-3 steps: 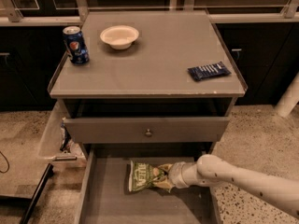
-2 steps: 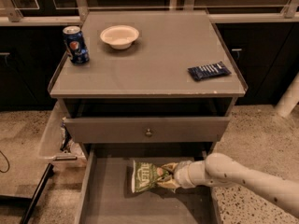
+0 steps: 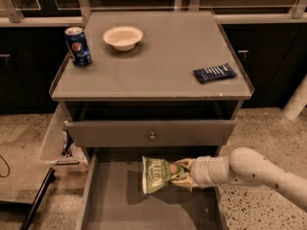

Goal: Pick green jalapeno chip bag from middle drawer and place on counter

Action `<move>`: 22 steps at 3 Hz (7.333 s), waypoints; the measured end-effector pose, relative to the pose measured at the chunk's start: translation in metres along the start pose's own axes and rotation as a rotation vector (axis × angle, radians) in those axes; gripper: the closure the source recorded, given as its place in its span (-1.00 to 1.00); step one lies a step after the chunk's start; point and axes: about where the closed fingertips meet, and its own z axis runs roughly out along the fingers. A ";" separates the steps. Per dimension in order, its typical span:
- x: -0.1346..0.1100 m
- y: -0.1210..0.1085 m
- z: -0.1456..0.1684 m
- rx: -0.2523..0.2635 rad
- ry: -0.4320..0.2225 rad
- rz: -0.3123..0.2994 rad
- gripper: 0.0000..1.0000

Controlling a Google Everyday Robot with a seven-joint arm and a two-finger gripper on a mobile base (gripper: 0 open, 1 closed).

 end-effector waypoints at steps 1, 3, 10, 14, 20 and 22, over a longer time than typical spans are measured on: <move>-0.018 -0.017 -0.034 0.021 0.003 -0.038 1.00; -0.045 0.004 -0.060 0.060 0.020 -0.101 1.00; -0.268 -0.097 -0.229 0.232 -0.115 -0.246 1.00; -0.294 -0.198 -0.231 0.307 -0.164 -0.174 1.00; -0.273 -0.249 -0.156 0.209 -0.086 -0.049 0.16; -0.273 -0.249 -0.156 0.209 -0.086 -0.049 -0.77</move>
Offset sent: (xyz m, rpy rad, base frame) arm 0.0070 -0.0153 0.0305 -0.0128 -0.0340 0.0050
